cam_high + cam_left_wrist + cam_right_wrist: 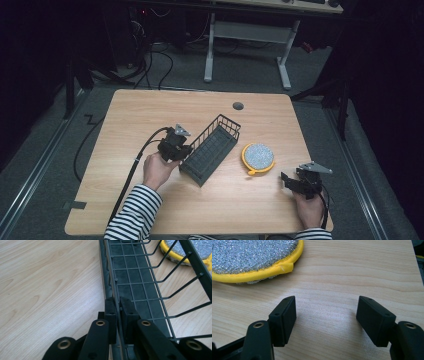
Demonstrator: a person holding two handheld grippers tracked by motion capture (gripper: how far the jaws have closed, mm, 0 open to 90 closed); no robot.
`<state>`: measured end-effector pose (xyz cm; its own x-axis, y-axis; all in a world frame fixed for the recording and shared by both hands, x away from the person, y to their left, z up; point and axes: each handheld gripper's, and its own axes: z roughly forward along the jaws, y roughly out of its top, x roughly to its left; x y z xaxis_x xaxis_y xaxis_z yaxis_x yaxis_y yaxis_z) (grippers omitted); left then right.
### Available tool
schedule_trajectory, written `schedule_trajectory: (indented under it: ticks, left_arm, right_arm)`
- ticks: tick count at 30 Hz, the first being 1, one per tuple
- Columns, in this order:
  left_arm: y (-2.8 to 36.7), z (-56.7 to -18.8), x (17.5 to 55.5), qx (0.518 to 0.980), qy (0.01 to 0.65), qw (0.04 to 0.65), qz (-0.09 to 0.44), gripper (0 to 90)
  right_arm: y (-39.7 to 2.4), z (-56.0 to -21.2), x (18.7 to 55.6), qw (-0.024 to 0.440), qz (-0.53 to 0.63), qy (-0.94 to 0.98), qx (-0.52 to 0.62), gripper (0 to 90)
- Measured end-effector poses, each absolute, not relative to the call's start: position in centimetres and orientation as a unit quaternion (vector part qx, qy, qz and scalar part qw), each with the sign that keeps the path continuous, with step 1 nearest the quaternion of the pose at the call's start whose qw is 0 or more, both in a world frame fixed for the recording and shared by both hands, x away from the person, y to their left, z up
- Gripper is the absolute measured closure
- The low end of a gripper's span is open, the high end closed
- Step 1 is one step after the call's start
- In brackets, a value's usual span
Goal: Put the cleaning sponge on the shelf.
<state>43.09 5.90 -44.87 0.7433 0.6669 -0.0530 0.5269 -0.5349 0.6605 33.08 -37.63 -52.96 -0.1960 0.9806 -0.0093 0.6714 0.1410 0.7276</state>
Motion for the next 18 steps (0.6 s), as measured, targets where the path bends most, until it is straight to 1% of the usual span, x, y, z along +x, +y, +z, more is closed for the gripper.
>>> schedule_trajectory:
  ticks: [10,12,15,18]
  left_arm:
    - [5.5,-45.0,42.6,0.864,0.353,0.347,0.098,85.3]
    - [5.6,-44.9,42.4,0.863,0.350,0.350,0.102,83.7]
    - [6.2,-44.4,42.4,0.848,0.356,0.380,0.098,70.9]
    - [6.8,-43.8,42.2,0.840,0.363,0.388,0.108,58.3]
  right_arm:
    - [-37.6,-53.0,33.1,0.254,0.303,0.710,0.582,32.5]
    - [-37.6,-53.0,33.1,0.255,0.302,0.711,0.582,32.5]
    - [-37.6,-53.0,33.1,0.254,0.302,0.711,0.582,32.4]
    - [-37.5,-53.0,33.1,0.255,0.301,0.711,0.582,32.3]
